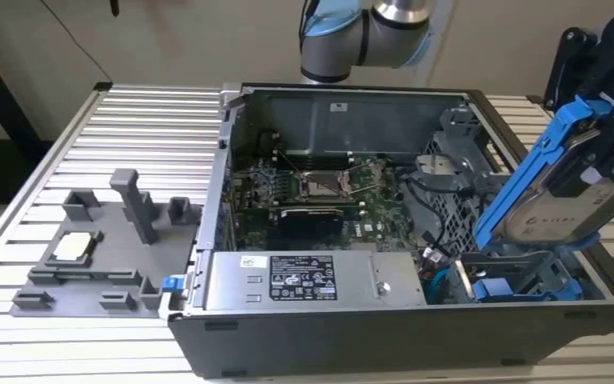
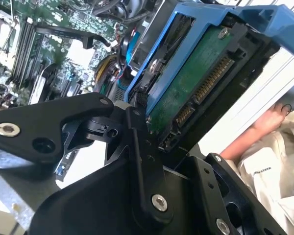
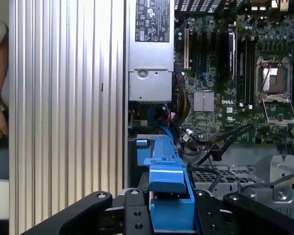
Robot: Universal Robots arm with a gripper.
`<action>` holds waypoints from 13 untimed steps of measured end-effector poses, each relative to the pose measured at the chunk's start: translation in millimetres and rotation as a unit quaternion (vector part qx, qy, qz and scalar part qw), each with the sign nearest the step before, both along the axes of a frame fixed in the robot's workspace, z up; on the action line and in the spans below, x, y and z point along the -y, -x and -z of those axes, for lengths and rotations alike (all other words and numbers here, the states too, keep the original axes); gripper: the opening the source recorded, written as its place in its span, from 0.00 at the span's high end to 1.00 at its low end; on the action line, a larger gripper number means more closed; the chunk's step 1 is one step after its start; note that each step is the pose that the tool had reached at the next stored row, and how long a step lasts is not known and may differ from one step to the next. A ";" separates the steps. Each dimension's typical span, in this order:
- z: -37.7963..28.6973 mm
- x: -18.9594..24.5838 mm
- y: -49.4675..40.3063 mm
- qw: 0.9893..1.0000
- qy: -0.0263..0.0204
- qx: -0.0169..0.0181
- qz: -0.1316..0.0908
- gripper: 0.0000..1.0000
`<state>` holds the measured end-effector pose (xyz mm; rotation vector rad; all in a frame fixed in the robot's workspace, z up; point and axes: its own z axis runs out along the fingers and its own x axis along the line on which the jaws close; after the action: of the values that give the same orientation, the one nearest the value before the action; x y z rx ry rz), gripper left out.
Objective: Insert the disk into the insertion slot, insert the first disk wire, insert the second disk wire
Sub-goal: 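Insert the disk into the insertion slot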
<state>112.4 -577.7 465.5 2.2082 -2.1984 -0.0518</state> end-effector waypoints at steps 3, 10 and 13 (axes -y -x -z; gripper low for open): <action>4.4 0.0 -0.2 1.000 0.000 0.000 -0.004 0.67; 15.8 0.0 -2.5 1.000 0.000 0.000 -0.011 0.67; 21.1 0.0 -3.8 1.000 0.000 0.000 -0.013 0.67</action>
<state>116.3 -577.7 444.4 2.2369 -2.1689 -0.0515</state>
